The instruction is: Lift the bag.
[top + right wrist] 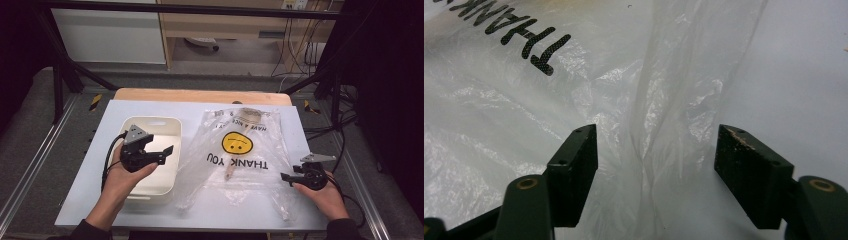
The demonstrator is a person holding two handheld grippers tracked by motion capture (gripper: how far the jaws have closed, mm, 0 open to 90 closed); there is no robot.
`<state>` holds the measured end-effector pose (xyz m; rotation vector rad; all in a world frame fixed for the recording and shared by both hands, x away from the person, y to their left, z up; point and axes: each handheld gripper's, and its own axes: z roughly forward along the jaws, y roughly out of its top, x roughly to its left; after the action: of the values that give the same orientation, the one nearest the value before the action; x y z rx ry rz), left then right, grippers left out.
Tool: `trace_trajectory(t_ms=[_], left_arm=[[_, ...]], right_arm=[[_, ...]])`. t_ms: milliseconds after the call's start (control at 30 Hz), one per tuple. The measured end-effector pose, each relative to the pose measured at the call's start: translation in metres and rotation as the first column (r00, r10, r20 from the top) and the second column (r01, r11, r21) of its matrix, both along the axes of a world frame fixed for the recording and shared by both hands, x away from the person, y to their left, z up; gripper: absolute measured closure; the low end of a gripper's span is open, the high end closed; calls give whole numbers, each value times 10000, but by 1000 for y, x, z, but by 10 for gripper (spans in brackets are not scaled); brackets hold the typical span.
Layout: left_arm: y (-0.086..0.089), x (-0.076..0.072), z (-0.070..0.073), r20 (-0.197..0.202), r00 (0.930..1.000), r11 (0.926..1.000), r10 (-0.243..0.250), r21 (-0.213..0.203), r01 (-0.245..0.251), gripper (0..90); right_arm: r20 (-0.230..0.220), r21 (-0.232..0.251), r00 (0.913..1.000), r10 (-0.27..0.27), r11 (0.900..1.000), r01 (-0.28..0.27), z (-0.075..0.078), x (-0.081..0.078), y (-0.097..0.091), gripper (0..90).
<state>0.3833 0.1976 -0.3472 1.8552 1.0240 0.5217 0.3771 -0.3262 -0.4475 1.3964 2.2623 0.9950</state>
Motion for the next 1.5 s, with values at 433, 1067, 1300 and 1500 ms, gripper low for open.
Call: trace_trajectory(t_ms=[433,1067,1300,1500], left_arm=[[8,4,-4,1,9998,9998,219,-40,-219,101],[16,2,-3,85,9998,9994,169,-308,-167,85],[26,-3,1,287,9991,9982,324,-510,-309,84],[39,-9,3,399,9979,9968,516,-627,-491,83]], right_arm=[[295,357,9996,-48,9994,37,3,2,8,128],[969,1044,9940,-518,9937,416,21,3,21,42],[1378,1051,9881,-684,9930,540,29,2,26,42],[1568,965,9837,-880,9926,734,29,1,29,55]])
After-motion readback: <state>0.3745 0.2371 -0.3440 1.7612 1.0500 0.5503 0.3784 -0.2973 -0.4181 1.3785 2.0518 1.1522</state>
